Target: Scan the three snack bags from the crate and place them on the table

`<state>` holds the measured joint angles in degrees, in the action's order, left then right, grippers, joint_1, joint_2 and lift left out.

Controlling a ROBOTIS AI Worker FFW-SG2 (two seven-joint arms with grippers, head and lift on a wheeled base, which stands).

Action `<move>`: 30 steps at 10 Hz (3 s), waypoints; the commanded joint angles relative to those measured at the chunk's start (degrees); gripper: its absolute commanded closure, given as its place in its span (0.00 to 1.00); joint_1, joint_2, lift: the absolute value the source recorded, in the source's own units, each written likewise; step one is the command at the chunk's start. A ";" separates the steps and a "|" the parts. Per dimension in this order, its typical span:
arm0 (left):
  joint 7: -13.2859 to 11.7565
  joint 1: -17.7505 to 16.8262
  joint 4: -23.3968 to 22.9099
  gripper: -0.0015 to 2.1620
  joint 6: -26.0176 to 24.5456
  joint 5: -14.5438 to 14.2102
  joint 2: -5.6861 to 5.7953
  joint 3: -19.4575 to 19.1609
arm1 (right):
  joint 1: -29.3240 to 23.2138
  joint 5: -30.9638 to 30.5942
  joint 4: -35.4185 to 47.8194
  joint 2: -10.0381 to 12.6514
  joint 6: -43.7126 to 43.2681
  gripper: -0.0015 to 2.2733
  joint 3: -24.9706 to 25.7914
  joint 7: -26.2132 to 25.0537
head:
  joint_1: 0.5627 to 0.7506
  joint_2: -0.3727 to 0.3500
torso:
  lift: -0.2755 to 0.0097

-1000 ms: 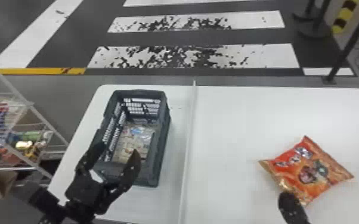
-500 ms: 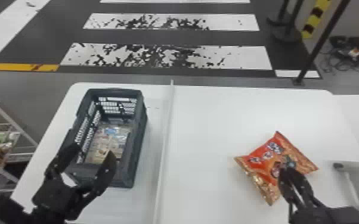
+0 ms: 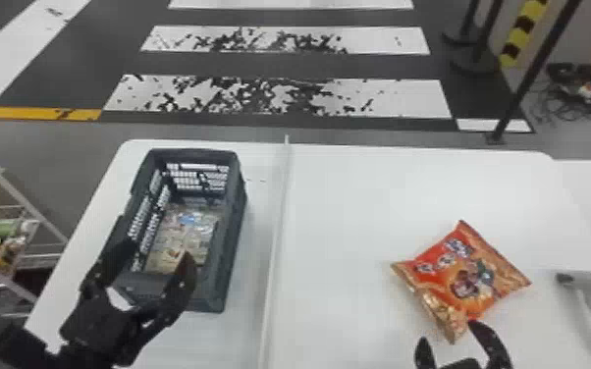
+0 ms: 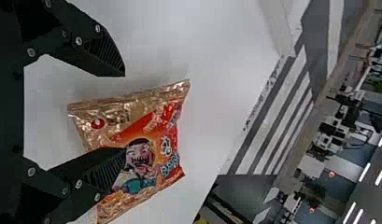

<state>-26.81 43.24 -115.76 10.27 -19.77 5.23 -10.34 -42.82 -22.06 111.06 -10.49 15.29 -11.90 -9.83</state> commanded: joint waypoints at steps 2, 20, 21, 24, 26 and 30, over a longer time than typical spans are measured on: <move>-0.26 -0.09 0.71 0.03 1.01 0.00 0.13 -0.04 | 2.31 -7.47 0.21 -1.64 11.39 0.03 -5.15 -2.83 | 0.70 0.62 | 0.84; -3.08 -1.23 6.07 0.03 6.64 -1.76 1.01 -0.48 | 12.94 -4.22 -3.40 -2.34 15.96 0.98 -4.53 1.39 | 0.70 0.57 | 0.84; -3.08 -1.23 6.07 0.03 6.64 -1.76 1.01 -0.48 | 9.95 1.31 0.29 -2.34 6.99 0.98 -0.93 2.36 | 0.70 0.58 | 0.84; -2.99 -1.41 5.81 0.03 6.64 -1.58 0.74 0.32 | 4.24 42.89 5.48 4.78 -11.29 0.98 17.09 20.82 | 0.70 0.64 | 0.84; -2.99 -1.49 5.81 0.03 6.64 -1.32 0.92 0.58 | 4.24 61.70 3.81 7.06 -6.89 0.98 22.36 26.53 | 0.70 0.57 | 0.84; -2.99 -1.49 6.16 0.03 7.69 -1.06 0.92 0.58 | 8.81 87.54 -9.20 9.88 15.26 0.98 32.82 29.96 | 0.70 0.50 | 0.84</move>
<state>-29.79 41.75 -109.70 17.74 -20.81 6.19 -9.82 -34.07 63.99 102.87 -1.01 29.68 20.10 20.04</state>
